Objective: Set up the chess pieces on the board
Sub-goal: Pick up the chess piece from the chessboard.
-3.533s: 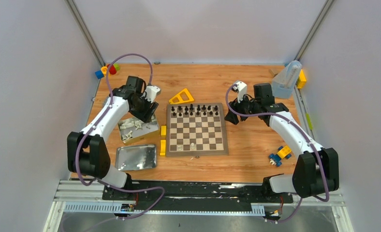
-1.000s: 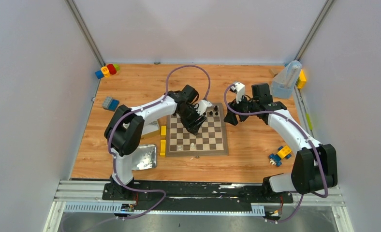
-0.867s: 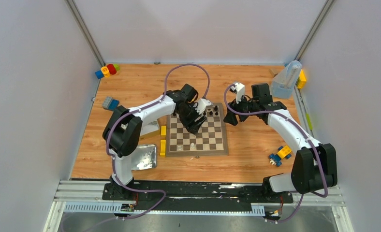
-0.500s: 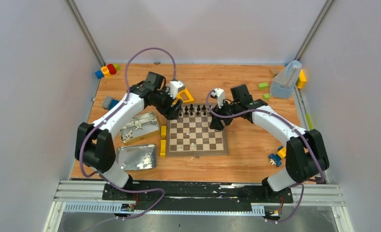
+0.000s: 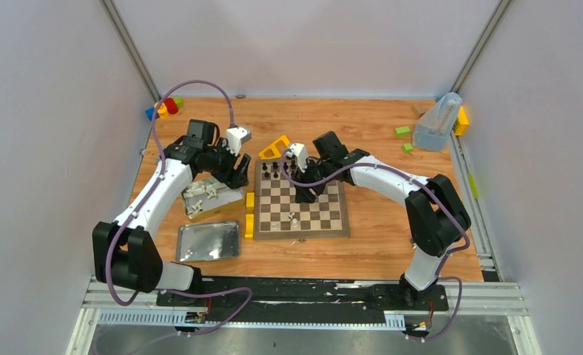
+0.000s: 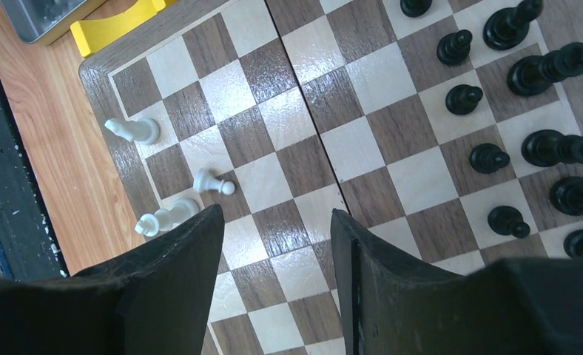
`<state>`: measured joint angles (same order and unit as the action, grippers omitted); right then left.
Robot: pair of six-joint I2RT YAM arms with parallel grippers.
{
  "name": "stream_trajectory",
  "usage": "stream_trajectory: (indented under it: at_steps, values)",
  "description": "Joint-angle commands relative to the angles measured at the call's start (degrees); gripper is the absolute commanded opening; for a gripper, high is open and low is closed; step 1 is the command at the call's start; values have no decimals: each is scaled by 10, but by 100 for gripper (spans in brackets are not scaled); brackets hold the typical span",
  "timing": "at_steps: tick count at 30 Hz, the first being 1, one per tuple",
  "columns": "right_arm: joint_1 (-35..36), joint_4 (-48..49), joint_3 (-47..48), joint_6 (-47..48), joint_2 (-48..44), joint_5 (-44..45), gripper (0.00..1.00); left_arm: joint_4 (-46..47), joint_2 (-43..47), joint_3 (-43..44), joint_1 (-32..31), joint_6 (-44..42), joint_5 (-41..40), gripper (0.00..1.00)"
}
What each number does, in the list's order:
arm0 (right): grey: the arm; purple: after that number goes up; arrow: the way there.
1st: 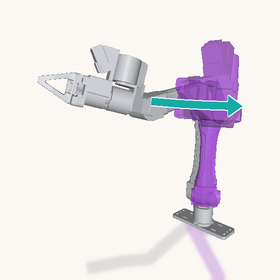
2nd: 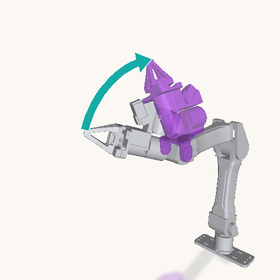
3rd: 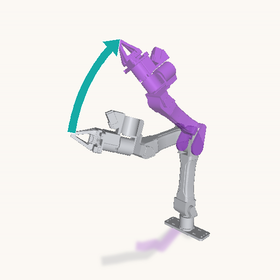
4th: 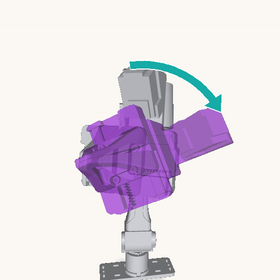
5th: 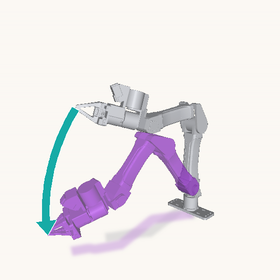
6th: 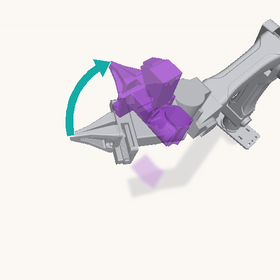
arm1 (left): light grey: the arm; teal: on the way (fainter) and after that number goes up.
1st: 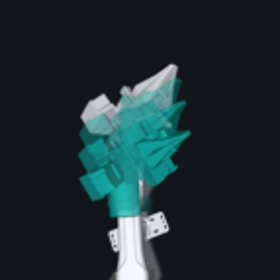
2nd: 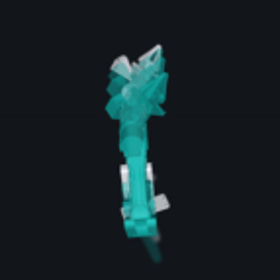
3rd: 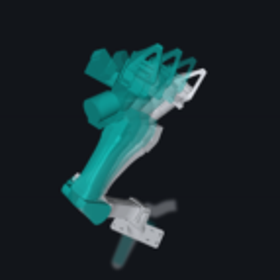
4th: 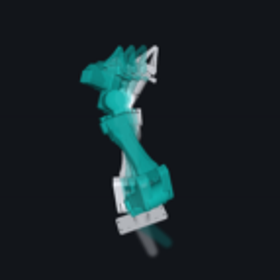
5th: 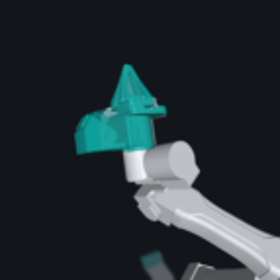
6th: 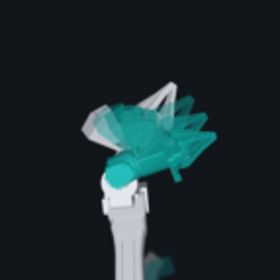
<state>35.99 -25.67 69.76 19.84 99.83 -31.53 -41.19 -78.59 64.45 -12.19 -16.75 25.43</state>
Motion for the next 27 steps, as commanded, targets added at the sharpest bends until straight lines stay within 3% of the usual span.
stream_trajectory:
  at_steps: [1, 18, 27]
  values:
    - [13, 1, 34, 21, 11, -1, 56, 1, 20, 0, 13, -13, 13, 77]
    - [15, -47, 12, -6, 21, 44, 56, 8, 16, -6, 30, -7, 3, 79]
    - [19, -61, 19, 1, 55, 52, 52, 4, 19, -4, 31, -10, 5, 79]
